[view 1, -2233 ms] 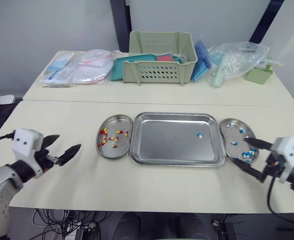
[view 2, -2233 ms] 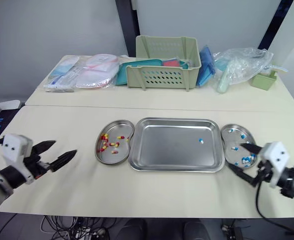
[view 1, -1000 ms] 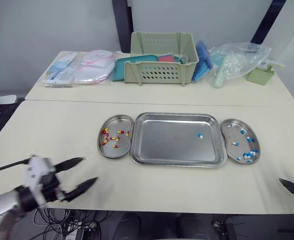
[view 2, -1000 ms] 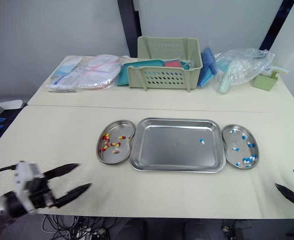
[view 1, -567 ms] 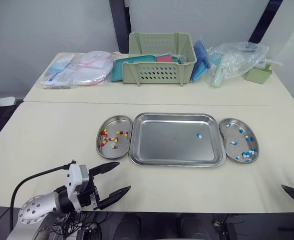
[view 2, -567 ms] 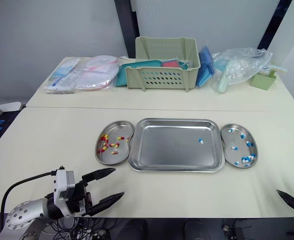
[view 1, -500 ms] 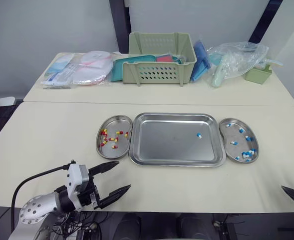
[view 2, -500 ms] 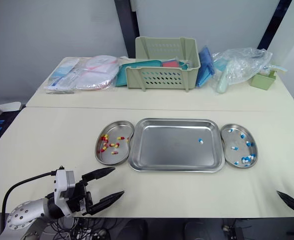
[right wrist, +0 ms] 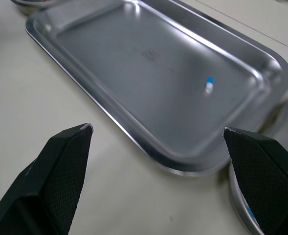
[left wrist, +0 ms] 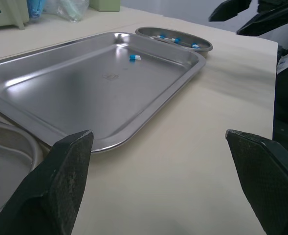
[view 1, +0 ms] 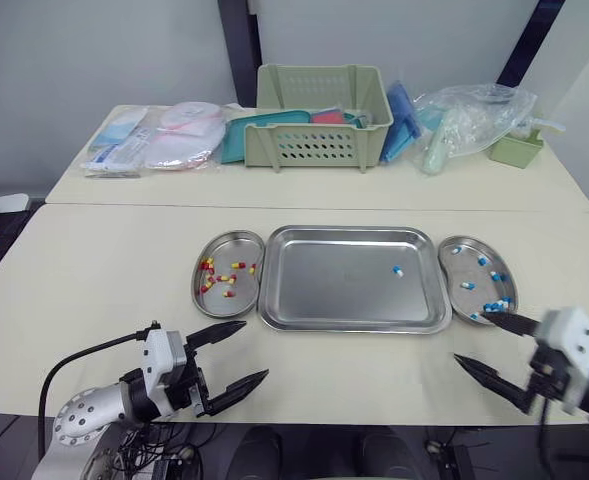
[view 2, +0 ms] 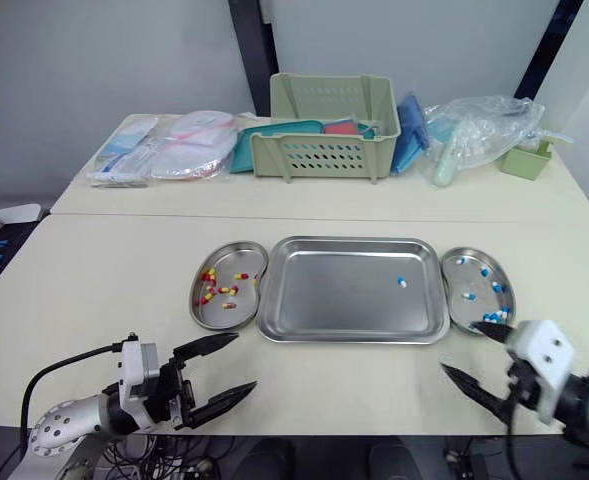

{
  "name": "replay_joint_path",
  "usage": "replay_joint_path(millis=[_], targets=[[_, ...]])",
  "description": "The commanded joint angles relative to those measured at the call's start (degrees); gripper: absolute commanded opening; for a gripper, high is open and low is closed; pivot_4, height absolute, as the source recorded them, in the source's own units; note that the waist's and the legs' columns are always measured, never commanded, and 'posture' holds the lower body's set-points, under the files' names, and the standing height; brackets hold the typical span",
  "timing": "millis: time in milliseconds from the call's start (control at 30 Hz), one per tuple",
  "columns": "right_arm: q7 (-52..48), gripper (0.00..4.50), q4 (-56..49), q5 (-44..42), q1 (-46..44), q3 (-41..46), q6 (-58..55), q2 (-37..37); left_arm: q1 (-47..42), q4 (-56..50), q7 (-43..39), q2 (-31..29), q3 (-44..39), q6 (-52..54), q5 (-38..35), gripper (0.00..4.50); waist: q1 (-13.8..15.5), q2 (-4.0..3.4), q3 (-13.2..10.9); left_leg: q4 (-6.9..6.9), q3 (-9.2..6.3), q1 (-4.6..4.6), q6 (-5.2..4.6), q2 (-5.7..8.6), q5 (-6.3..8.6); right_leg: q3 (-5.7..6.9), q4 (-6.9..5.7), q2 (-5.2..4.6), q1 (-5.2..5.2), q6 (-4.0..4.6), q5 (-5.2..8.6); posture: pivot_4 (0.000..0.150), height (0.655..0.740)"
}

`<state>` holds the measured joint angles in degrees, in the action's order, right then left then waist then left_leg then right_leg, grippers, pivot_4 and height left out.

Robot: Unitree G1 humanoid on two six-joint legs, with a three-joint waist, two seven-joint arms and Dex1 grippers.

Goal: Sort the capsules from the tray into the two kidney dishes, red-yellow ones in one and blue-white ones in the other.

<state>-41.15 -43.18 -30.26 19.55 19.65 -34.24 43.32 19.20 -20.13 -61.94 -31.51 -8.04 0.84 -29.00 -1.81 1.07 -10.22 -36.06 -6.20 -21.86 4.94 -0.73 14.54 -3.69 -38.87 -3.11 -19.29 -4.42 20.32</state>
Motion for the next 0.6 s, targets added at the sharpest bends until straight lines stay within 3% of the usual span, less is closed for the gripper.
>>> replay_joint_path(millis=[33,133,233,400,600], targets=[[6.18,4.50,-0.61,2.31,-5.47,-6.55,-4.30,-1.31,-0.51,-0.95,0.29,0.18,0.80,-1.22,0.10,4.47,0.02,0.00,0.00,0.00,-0.01,-0.03,0.00,0.00,0.00,0.01,0.00,0.00,-0.03,0.00,0.00,0.150,0.7400],[10.82,3.87,1.87,6.20,-11.10,-12.05,-6.29,-2.81,-0.84,-1.01,0.71,0.26,1.23,-1.30,0.24,4.50,0.07,0.01,-0.01,-0.01,-0.01,-0.04,0.00,0.01,0.00,0.01,0.01,-0.01,-0.03,0.00,0.00,0.150,0.7400],[14.69,2.89,3.99,9.07,-16.40,-16.76,-8.51,-5.07,-0.94,-1.19,0.95,0.19,1.64,-1.22,0.28,4.50,0.03,0.01,-0.01,0.00,-0.03,-0.04,0.00,0.01,0.00,0.03,0.00,-0.01,-0.05,0.00,0.00,0.150,0.7400],[22.32,2.89,11.01,15.04,-26.55,-22.63,-13.92,-10.32,-1.25,-1.62,1.23,0.06,2.60,-1.02,0.37,4.50,-0.15,0.00,-0.02,0.00,-0.04,-0.02,0.00,-0.01,0.00,0.02,-0.06,0.01,-0.09,0.00,0.00,0.150,0.7400],[24.38,2.89,17.79,17.45,-34.50,-25.18,-17.19,-14.12,-1.46,-1.77,1.57,0.03,3.44,-1.26,0.52,4.50,-0.07,-0.01,-0.02,0.01,-0.04,-0.10,0.00,-0.01,0.00,0.02,-0.06,0.01,-0.19,0.01,0.00,0.150,0.7400]])
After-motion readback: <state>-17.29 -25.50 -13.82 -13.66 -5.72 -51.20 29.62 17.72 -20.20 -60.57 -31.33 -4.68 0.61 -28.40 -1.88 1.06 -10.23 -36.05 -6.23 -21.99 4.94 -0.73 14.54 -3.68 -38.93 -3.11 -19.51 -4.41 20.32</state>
